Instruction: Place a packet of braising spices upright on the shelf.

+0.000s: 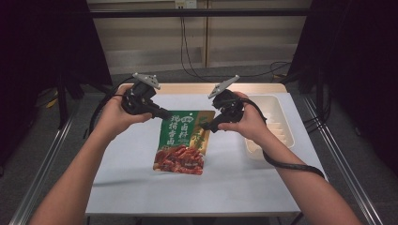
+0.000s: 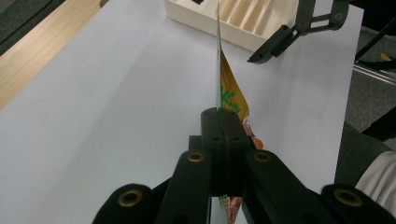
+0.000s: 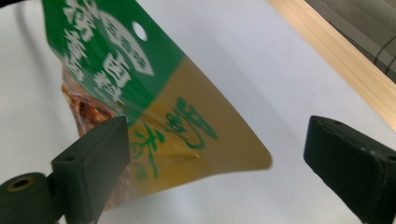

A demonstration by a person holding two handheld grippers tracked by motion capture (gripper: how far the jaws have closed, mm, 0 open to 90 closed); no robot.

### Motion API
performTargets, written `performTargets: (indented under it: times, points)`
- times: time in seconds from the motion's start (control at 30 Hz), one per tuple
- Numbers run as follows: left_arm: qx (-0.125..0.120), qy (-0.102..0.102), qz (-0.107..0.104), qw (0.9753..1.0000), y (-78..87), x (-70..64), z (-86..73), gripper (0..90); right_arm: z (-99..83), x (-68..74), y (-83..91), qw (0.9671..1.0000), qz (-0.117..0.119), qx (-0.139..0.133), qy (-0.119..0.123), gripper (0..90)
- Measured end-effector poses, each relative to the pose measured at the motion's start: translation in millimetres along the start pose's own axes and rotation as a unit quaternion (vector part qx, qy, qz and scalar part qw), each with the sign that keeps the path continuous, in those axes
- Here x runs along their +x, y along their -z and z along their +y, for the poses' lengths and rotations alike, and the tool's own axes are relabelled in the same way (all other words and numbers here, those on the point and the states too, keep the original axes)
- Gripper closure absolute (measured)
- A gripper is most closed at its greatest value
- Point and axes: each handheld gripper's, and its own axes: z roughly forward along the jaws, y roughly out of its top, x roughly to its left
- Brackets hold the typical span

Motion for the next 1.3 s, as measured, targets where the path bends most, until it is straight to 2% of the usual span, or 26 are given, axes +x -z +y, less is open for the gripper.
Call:
performTargets:
  times: [0.07, 0.13, 0.2, 0.33, 0.4, 0.5, 0.57, 0.6, 0.73, 0.8, 0.9, 0.93, 1.03, 1.07, 1.1, 1.17, 1.23, 1.27, 1.3]
  points:
    - [-0.003, 0.002, 0.000, 1.0000, -0.6, -1.0, 0.1, 90.0, 3.0, 1.9, -1.8, 0.9999, 0.013, 0.004, 0.007, 9.3]
    - [-0.002, -0.002, -0.002, 1.0000, -0.5, -0.9, 0.5, 90.0, 4.6, 3.1, -2.7, 0.9998, 0.016, 0.006, 0.011, 10.4]
    - [-0.004, 0.001, -0.004, 1.0000, -1.4, -2.2, 1.2, 90.0, 9.5, 5.8, -5.7, 0.9993, 0.029, 0.007, 0.023, 15.4]
    - [0.006, -0.008, 0.001, 0.9999, -0.4, -2.6, 2.8, 90.0, 15.2, 9.4, -8.8, 0.9986, 0.038, 0.011, 0.037, 17.9]
    - [-0.001, -0.003, -0.001, 1.0000, -1.3, -3.1, 2.9, 90.0, 16.5, 10.4, -9.3, 0.9984, 0.038, 0.015, 0.039, 17.9]
    - [0.001, -0.010, -0.006, 0.9999, -2.2, -3.6, 4.9, 90.0, 21.3, 13.0, -12.3, 0.9975, 0.040, 0.019, 0.055, 19.7]
    - [0.003, -0.011, -0.006, 0.9999, -2.3, -3.7, 5.5, 90.0, 22.2, 14.5, -13.4, 0.9976, 0.037, 0.021, 0.055, 20.2]
    - [-0.003, -0.007, -0.004, 1.0000, -3.4, -4.5, 6.2, 90.0, 24.1, 15.5, -15.0, 0.9969, 0.045, 0.024, 0.061, 22.2]
    - [-0.001, -0.013, -0.006, 0.9999, -4.1, -4.4, 7.8, 90.0, 26.2, 16.8, -17.5, 0.9967, 0.049, 0.031, 0.056, 23.5]
    - [-0.001, -0.008, -0.010, 0.9999, -5.0, -5.0, 8.2, 90.0, 26.8, 16.6, -18.1, 0.9965, 0.056, 0.027, 0.056, 26.4]
    - [0.001, -0.012, -0.004, 0.9999, -5.9, -5.4, 8.7, 90.0, 27.5, 17.0, -18.4, 0.9964, 0.060, 0.027, 0.054, 27.2]
    - [0.000, -0.011, -0.006, 0.9999, -6.2, -5.7, 9.0, 90.0, 28.4, 17.7, -18.2, 0.9962, 0.064, 0.026, 0.053, 30.7]
    - [-0.001, -0.012, -0.006, 0.9999, -5.6, -5.4, 9.6, 90.0, 29.2, 18.2, -18.2, 0.9959, 0.067, 0.025, 0.055, 33.7]
    - [-0.006, -0.010, -0.004, 0.9999, -6.0, -6.4, 10.1, 90.0, 29.9, 19.3, -18.6, 0.9949, 0.075, 0.033, 0.059, 39.2]
    - [-0.008, -0.010, -0.007, 0.9999, -6.3, -6.7, 10.4, 90.0, 30.2, 20.0, -19.0, 0.9946, 0.077, 0.037, 0.060, 40.9]
    - [-0.003, -0.013, -0.012, 0.9998, -5.6, -6.5, 11.3, 90.0, 30.5, 20.9, -19.6, 0.9942, 0.075, 0.040, 0.066, 43.8]
    - [-0.004, -0.016, -0.011, 0.9998, -5.2, -7.0, 12.3, 90.0, 31.5, 24.1, -20.3, 0.9931, 0.076, 0.049, 0.075, 51.3]
    - [-0.004, -0.016, -0.011, 0.9998, -5.2, -7.0, 12.3, 90.0, 31.5, 24.1, -20.3, 0.9931, 0.076, 0.049, 0.075, 51.3]
    - [-0.002, -0.018, -0.011, 0.9998, -5.0, -7.0, 12.6, 90.0, 32.8, 24.9, -20.4, 0.9922, 0.081, 0.053, 0.078, 60.4]
